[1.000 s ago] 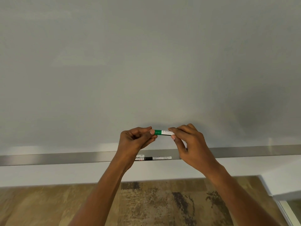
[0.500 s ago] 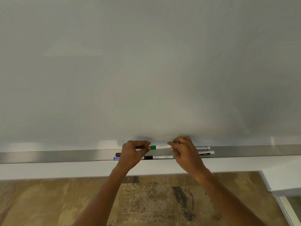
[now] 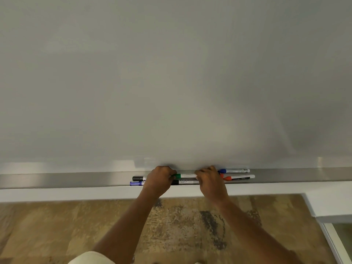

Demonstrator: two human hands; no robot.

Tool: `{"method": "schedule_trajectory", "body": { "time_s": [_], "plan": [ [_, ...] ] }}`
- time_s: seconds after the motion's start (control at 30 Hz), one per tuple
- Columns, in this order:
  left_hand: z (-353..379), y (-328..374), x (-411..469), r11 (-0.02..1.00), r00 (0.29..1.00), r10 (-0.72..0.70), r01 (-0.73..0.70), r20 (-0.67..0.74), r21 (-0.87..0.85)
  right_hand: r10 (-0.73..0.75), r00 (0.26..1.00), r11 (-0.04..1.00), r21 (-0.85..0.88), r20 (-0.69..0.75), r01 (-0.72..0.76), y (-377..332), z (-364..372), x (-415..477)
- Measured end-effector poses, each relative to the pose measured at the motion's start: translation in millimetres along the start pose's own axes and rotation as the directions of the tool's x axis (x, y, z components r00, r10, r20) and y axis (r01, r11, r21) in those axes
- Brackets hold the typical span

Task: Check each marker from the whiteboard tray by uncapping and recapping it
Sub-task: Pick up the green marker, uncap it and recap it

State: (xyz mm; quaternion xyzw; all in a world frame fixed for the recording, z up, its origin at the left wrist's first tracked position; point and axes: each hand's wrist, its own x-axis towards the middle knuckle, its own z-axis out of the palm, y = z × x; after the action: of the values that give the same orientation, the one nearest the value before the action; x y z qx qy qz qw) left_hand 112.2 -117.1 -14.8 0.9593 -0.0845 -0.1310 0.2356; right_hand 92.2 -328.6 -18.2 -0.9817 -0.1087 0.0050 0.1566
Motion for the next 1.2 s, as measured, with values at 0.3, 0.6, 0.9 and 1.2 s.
{"method": "schedule_trajectory", "body": {
  "time_s": [0.3,0.6,0.9,1.2],
  "plan": [
    [7,-3,3,1.000,0.999,-0.017,0.017,0.027,-0.007,0.032,0.998,0.997,0.069,0.047,-0.035,3,11,9],
    [6,-5,-2,0.999,0.998,-0.007,0.004,0.057,0.041,0.009,0.995,1.000,-0.015,0.100,-0.008,1,11,9],
    [5,-16,-5,0.997,0.996,-0.055,0.058,0.069,-0.048,-0.001,0.988,1.000,-0.024,0.152,0.004,-3,14,3],
    [4,-19,-8,0.995,0.997,-0.067,0.070,0.048,-0.077,-0.019,0.993,1.000,-0.015,0.118,0.021,-3,15,0]
  ]
}}
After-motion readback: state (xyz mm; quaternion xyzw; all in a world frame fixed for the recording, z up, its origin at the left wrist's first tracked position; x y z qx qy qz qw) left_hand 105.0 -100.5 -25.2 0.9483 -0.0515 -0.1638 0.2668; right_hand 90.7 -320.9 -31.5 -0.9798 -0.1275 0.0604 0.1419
